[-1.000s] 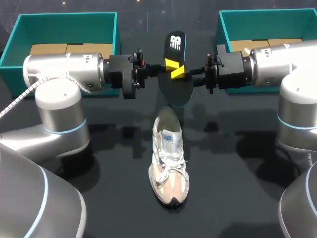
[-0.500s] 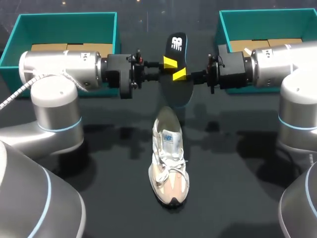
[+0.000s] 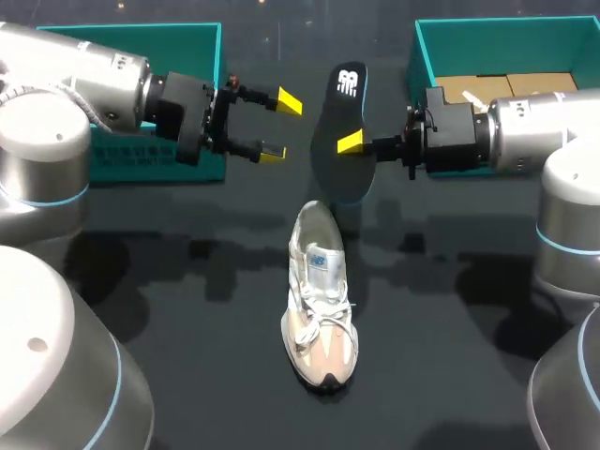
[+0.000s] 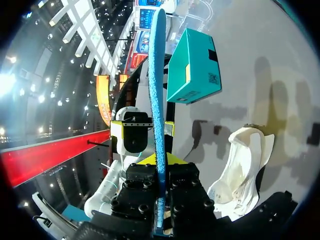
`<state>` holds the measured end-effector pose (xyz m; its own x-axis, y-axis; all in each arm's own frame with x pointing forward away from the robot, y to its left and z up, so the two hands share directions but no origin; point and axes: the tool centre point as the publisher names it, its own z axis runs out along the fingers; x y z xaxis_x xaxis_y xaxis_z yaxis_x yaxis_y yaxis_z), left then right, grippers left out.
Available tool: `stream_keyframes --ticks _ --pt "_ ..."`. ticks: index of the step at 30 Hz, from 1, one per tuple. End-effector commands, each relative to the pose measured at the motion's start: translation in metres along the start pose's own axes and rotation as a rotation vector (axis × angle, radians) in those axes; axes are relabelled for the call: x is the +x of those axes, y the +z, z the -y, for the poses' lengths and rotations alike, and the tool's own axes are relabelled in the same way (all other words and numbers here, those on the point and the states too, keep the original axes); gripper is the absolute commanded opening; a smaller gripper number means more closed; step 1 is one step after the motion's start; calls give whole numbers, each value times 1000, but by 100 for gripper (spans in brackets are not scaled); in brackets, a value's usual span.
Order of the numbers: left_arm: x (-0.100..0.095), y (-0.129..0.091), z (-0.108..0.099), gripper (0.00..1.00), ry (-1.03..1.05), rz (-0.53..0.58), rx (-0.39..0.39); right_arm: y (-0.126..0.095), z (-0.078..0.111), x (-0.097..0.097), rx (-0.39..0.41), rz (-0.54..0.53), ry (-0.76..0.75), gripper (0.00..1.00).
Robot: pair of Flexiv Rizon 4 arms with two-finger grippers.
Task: Take the shoe out of the shoebox, open the shoe tongue, remove and reinsert the insole, then place the shoe into the shoebox
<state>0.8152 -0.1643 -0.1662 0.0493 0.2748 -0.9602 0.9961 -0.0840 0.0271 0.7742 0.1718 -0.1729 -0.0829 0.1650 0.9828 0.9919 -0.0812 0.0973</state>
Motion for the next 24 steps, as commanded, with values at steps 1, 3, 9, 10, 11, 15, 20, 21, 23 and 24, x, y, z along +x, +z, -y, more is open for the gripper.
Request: stream_keyframes --ticks 1,3,9,10,11,15,20,21,23,24 --pt "-1 -1 -1 100 1 -11 4 0 1 1 -2 5 1 0" --pt "1 1 4 100 -29 -77 -3 3 -4 -2 -1 37 -5 0" --pt "9 -22 7 100 -386 -231 19 -2 -16 -9 -4 30 -109 0" --pt "11 -27 5 100 -489 -275 17 -3 -17 -10 -8 38 -133 0" --pt "13 -32 6 100 -549 -301 28 -5 -19 -10 -7 32 -157 0" --pt "15 -43 11 100 -584 -369 -7 -13 -24 -17 -43 42 -263 0" --pt "15 -43 11 100 -584 -369 -7 -13 -24 -17 -43 42 -263 0" --pt "15 -43 11 100 -584 -369 -7 -13 -24 -17 -43 42 -263 0" --pt "15 -43 11 100 -584 -369 -7 -13 -24 -17 -43 42 -263 0" --pt "15 -43 11 100 -584 -369 -7 -13 -24 -17 -43 42 -263 0"
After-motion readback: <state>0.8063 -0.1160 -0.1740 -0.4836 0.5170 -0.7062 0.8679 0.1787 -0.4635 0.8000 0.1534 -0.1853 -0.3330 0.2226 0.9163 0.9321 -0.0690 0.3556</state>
